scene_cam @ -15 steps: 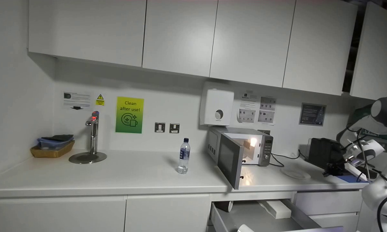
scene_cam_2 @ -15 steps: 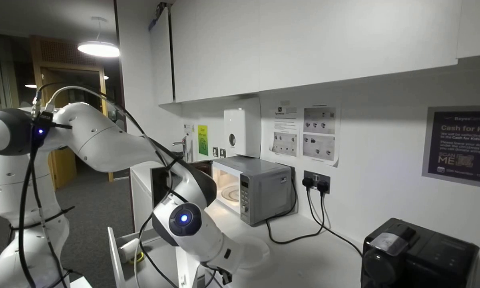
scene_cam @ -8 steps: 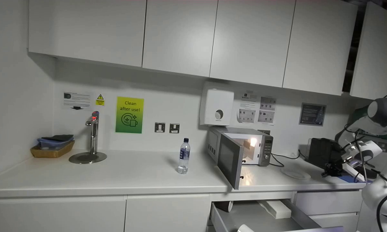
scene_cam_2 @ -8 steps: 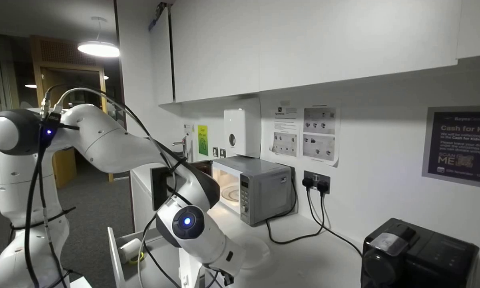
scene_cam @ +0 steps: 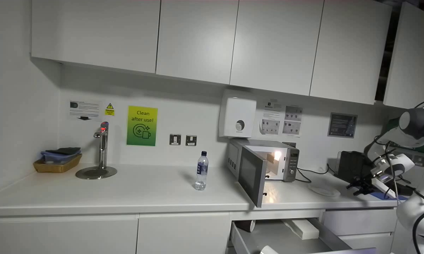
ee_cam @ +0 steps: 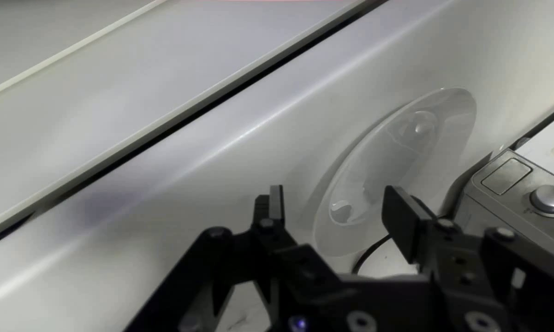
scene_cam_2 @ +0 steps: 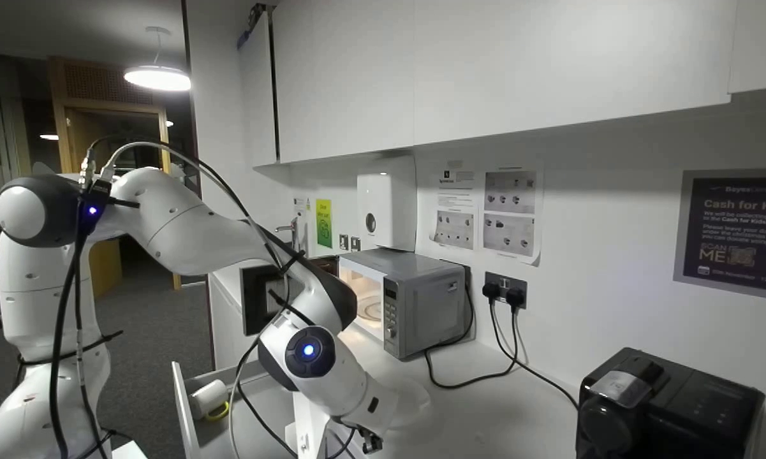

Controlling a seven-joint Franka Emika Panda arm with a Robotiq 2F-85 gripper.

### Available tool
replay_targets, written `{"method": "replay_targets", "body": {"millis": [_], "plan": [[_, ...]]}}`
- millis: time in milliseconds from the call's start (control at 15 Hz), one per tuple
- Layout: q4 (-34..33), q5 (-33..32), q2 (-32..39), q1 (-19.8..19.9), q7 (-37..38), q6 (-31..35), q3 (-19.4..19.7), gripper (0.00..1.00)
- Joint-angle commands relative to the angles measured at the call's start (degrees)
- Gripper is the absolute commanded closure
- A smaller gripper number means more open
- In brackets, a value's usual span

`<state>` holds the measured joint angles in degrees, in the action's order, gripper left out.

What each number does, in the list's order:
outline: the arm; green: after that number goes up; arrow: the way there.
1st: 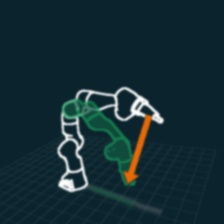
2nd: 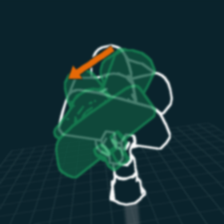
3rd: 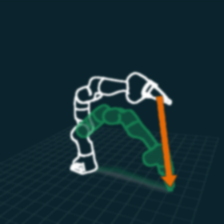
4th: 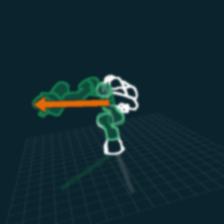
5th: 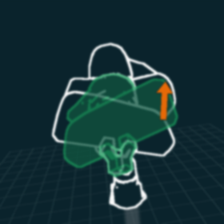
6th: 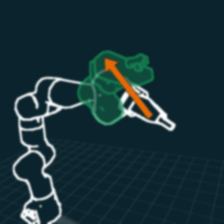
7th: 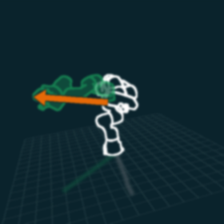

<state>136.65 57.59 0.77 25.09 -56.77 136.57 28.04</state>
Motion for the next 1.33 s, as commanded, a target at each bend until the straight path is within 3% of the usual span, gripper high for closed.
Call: {"method": "replay_targets", "body": {"millis": [0,133,933,1267], "plan": [[-2.5,2.2,2.3,0.6,3.2,-1.9,-0.8,0.08],[-3.1,2.8,2.9,0.8,5.2,-2.8,-1.0,0.0],[-6.4,3.4,4.0,2.0,10.8,-12.3,-0.7,0.0],[-4.8,2.7,3.2,1.6,9.6,-10.2,-1.0,0.0]]}}
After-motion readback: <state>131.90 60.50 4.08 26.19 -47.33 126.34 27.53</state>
